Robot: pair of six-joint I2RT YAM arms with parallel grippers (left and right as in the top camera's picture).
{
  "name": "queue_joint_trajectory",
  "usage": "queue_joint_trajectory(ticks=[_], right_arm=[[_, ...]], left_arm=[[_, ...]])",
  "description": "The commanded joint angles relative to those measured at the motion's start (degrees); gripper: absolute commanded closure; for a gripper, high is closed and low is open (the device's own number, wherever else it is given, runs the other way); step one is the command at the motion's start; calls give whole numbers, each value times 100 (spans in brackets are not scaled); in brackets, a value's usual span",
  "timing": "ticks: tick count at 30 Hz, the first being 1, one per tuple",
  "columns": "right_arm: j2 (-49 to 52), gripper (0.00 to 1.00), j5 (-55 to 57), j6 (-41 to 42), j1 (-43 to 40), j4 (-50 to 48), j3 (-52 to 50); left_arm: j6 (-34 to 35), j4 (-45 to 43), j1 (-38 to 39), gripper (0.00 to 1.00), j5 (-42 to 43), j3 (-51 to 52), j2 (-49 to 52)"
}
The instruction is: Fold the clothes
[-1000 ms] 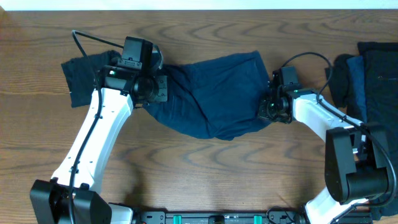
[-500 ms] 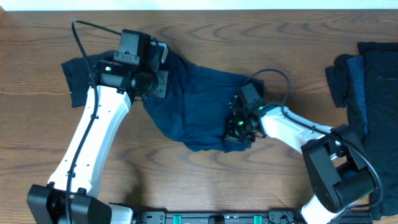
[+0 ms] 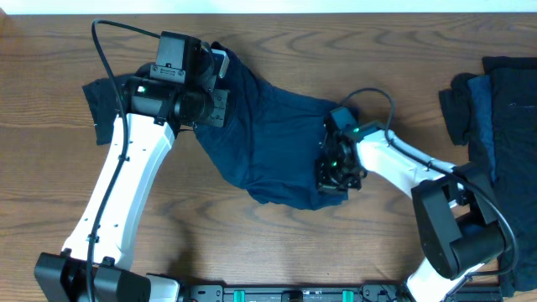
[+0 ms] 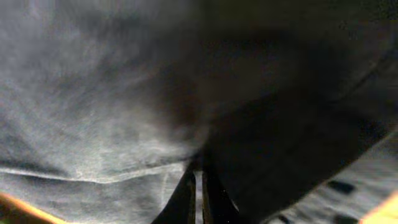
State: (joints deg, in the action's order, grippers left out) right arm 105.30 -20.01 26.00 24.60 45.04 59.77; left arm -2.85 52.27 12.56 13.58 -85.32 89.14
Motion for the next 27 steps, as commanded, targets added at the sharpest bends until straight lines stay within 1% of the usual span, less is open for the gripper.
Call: queue_joint_trajectory(ticks=[1, 4, 7, 10, 14, 19, 23, 27], right_arm=[[57, 94, 81, -863, -116, 44, 243], [52, 91, -470, -1510, -208, 195, 444], [33, 90, -527, -1698, -387, 575, 785], [33, 88, -236, -1753, -636, 927, 1102], [39, 88, 376, -1751, -944, 894, 1154], [52, 90, 544, -1753, -1132, 138, 833], [70, 91, 715, -1725, -1147, -748, 402], [79, 92, 721, -1661, -1147, -1550, -28]], left_arm=[[-55, 2, 17, 94, 81, -149, -39], [-55, 33, 17, 94, 79, -149, -39], [-55, 37, 17, 94, 79, -149, -39], [-26, 46, 17, 94, 83, -149, -39], [35, 66, 79, 94, 98, -149, -39], [118, 57, 380, 94, 94, -149, -39], [192, 57, 675, 94, 85, -149, -39], [459, 37, 852, 94, 72, -149, 11]])
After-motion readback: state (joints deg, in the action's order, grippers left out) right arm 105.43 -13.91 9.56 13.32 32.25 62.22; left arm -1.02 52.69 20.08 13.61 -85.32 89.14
